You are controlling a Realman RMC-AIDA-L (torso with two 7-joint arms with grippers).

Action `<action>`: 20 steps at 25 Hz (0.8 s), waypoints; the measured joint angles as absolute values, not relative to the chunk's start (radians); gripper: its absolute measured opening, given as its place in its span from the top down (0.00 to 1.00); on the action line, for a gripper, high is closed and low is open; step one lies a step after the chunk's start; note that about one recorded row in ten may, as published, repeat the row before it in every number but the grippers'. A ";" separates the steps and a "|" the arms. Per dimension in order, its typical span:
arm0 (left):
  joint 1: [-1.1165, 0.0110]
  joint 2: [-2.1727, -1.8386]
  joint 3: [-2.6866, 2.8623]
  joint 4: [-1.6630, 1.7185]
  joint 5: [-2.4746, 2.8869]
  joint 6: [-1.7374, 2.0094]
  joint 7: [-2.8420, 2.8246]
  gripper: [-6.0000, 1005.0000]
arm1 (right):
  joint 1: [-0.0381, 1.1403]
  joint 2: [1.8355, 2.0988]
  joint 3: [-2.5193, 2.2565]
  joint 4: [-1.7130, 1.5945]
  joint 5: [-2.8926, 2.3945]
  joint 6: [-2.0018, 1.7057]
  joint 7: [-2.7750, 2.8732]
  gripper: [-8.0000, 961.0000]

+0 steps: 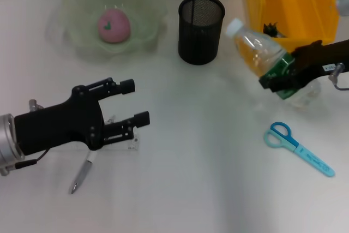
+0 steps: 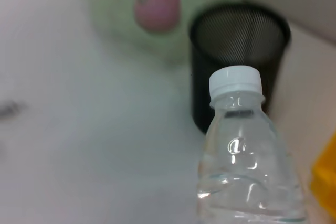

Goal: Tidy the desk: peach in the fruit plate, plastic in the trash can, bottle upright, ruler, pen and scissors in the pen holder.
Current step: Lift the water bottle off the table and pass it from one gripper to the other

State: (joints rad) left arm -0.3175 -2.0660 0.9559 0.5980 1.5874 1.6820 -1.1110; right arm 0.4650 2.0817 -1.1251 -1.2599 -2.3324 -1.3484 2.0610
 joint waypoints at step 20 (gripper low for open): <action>-0.347 -2.064 0.948 0.597 1.474 1.782 -1.230 0.24 | 0.388 2.082 -1.130 -0.882 -1.572 -1.518 1.311 0.21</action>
